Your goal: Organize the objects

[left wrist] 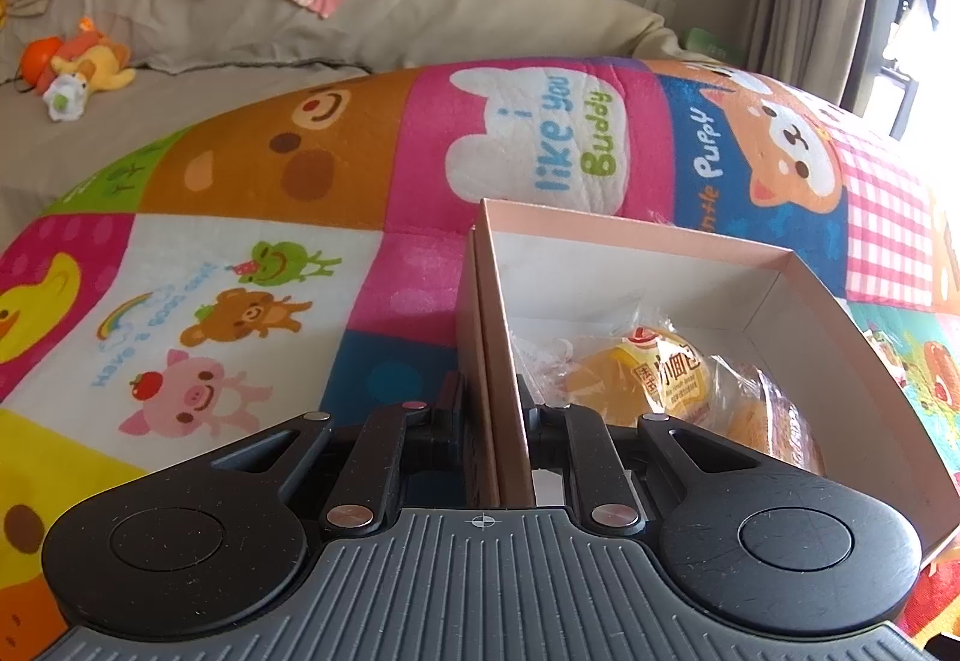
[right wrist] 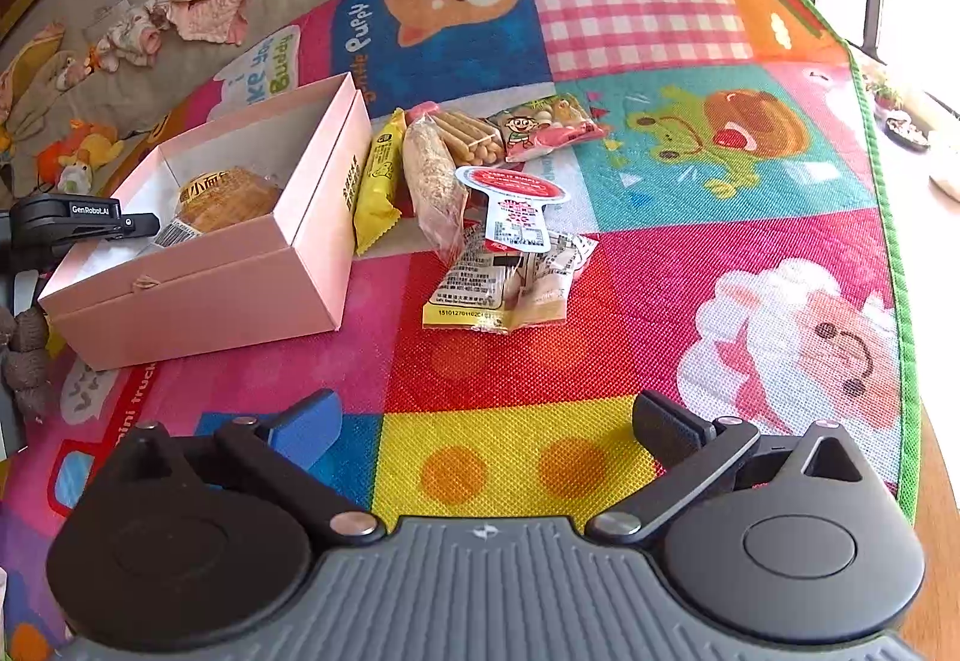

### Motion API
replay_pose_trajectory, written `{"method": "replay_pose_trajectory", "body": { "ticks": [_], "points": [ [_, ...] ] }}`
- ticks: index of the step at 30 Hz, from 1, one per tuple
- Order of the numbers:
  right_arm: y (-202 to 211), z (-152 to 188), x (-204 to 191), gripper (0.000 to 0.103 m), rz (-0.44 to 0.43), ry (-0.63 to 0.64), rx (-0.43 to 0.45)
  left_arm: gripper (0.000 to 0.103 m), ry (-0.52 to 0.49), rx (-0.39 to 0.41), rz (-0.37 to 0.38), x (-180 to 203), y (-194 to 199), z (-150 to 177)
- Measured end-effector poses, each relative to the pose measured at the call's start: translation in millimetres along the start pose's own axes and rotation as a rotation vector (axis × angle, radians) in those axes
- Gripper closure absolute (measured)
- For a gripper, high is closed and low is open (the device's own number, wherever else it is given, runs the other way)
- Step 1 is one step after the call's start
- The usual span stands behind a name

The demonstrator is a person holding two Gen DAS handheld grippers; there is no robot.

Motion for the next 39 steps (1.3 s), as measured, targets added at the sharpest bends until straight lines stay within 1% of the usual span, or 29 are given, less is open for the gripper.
{"method": "replay_pose_trajectory", "body": {
  "ticks": [4,9,11,13,15,16,19,21,23,24,25,26,28,30,32,34,36,39],
  "points": [
    [-3.2,4.7,-7.1,0.000,0.055,-0.030,0.044,0.087,0.006,-0.003,0.006,-0.6,-0.4,0.5],
    [-12.8,2.0,-18.4,0.000,0.120,0.041,-0.015,0.087,0.007,-0.003,0.007,-1.1,-0.9,0.4],
    [-13.9,3.0,-21.1,0.000,0.129,0.069,-0.021,0.087,0.007,-0.004,0.008,-0.8,-1.0,0.3],
    [-10.7,0.5,-16.4,0.000,0.098,0.059,-0.019,0.087,0.005,-0.003,0.006,-0.7,-0.7,0.5],
    [-3.7,-5.4,-7.7,0.000,-0.011,0.024,-0.013,0.087,0.005,-0.003,0.005,-1.3,-1.2,0.5],
    [2.0,-10.3,-2.1,0.000,-0.051,-0.013,0.009,0.087,0.006,-0.003,0.005,-1.5,-1.4,0.5],
    [15.1,-29.2,11.5,0.000,-0.044,-0.042,0.088,0.087,0.005,-0.003,0.006,-1.3,-1.2,0.5],
    [17.6,-44.5,24.1,0.005,-0.022,-0.069,0.116,0.087,0.006,-0.003,0.006,-1.3,-1.2,0.5],
    [14.9,-57.9,35.4,0.017,-0.013,-0.104,0.119,0.087,0.006,-0.003,0.007,-1.2,-1.5,0.4],
    [13.1,-63.0,39.3,0.021,-0.006,-0.119,0.118,0.087,0.005,-0.002,0.005,-1.2,-1.2,0.5],
    [10.0,-69.2,44.4,0.026,0.002,-0.135,0.116,0.087,0.005,-0.003,0.005,-1.2,-1.2,0.5],
    [7.1,-75.0,46.9,0.030,0.007,-0.140,0.116,0.087,0.005,-0.003,0.004,-1.3,-1.4,0.5],
    [-2.1,-91.1,48.1,0.031,0.011,-0.130,0.112,0.087,0.005,-0.003,0.004,-1.8,-1.4,0.6],
    [-17.3,-112.8,47.4,0.031,0.034,-0.097,0.100,0.087,0.007,-0.004,0.007,-2.0,-1.7,0.5],
    [-42.7,-140.3,46.7,0.031,0.093,-0.037,0.083,0.087,0.009,-0.005,0.010,-2.6,-1.9,0.3],
    [-70.3,-163.4,49.6,0.030,0.138,-0.009,0.059,0.087,0.011,-0.007,0.013,-2.9,-2.2,0.0],
    [-95.5,-179.6,55.6,0.028,0.155,-0.027,0.038,0.087,0.014,-0.009,0.018,-3.4,-2.4,-0.2],
    [-127.6,-191.0,68.3,0.024,0.151,-0.109,0.018,0.086,0.018,-0.010,0.022,-4.2,-2.1,-0.3]
  ]
}}
Point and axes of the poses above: each gripper's, at about its wrist camera, not at the fingertips, and y roughly against the way its jaws point, x to its right, z to its underside, the point moved 1 cm from there along -y, roughly the way its jaws point, and after that the axes turned 11 degrees about -z, right-handed, at the moved point
